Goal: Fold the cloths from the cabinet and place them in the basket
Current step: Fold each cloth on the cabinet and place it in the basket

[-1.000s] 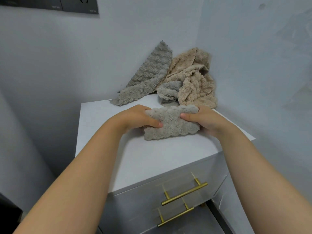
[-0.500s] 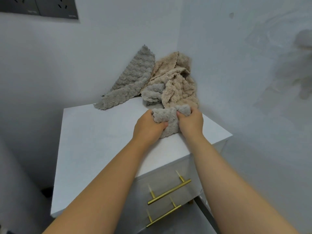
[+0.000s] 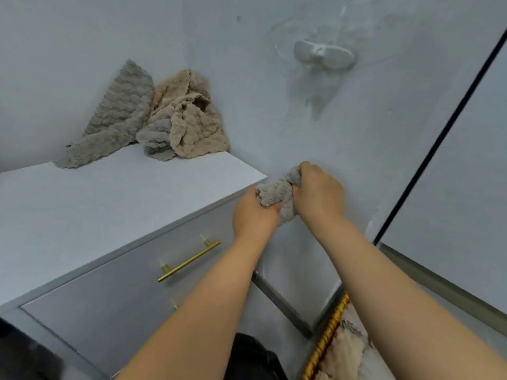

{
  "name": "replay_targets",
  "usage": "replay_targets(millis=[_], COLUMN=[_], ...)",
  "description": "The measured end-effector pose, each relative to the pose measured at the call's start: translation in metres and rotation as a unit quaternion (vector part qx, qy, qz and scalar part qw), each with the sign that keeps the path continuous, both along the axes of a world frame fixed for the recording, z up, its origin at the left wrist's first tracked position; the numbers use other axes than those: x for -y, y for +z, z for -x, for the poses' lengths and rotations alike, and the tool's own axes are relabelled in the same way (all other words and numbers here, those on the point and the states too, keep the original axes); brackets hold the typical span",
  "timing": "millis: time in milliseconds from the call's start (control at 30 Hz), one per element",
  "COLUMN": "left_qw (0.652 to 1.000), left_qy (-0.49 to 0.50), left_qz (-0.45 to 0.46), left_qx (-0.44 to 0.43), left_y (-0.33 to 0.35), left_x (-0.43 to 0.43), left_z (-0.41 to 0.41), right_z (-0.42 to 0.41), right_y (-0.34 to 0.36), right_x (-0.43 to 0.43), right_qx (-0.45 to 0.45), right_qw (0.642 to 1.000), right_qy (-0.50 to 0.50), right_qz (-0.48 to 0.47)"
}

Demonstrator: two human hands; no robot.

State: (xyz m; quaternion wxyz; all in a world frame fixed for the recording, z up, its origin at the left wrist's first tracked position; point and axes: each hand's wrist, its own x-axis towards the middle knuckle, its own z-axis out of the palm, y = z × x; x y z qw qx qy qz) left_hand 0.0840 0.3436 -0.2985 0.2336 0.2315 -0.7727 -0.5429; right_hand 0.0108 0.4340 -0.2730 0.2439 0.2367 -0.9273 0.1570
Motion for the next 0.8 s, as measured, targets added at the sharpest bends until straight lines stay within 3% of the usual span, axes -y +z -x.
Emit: replay_targets(millis=[300, 467, 567, 600, 633, 700, 733, 800], left_qw=[0.970, 0.913, 0.899, 0.897, 0.895, 0.887, 0.884, 0.885], left_qy=[-0.079, -0.126, -0.146, -0.152, -0.158, -0.175, -0.179, -0.177], left_qz=[-0.228, -0.379, -0.389, -0.385, -0.384, -0.394, -0.398, -0.395], left_qx=[0.012, 0.085, 0.138, 0.153, 0.161, 0.165, 0.165, 0.172], left_y=[-0.047, -0.086, -0.103, -0.108, -0.110, -0.116, -0.118, -0.124], left_x=[-0.138, -0.189, -0.196, -0.196, -0.193, -0.189, -0.188, -0.191], left_z=[-0.013, -0.011, -0.004, 0.001, 0.005, 0.014, 0.017, 0.020], right_z=[-0.024, -0.018, -0.011, -0.010, -0.007, -0.001, 0.003, 0.010], right_y=[-0.044, -0.088, -0.094, -0.095, -0.095, -0.100, -0.104, -0.118], right_x=[-0.151, -0.206, -0.222, -0.230, -0.236, -0.247, -0.251, -0.255], right_qx=[-0.124, 0.014, 0.151, 0.213, 0.280, 0.416, 0.464, 0.514], right_qw=[0.992, 0.999, 0.979, 0.950, 0.899, 0.746, 0.672, 0.567], right_qy=[0.033, -0.034, -0.090, -0.107, -0.110, -0.101, -0.100, -0.118], right_qz=[0.005, -0.025, 0.103, 0.202, 0.318, 0.511, 0.569, 0.634])
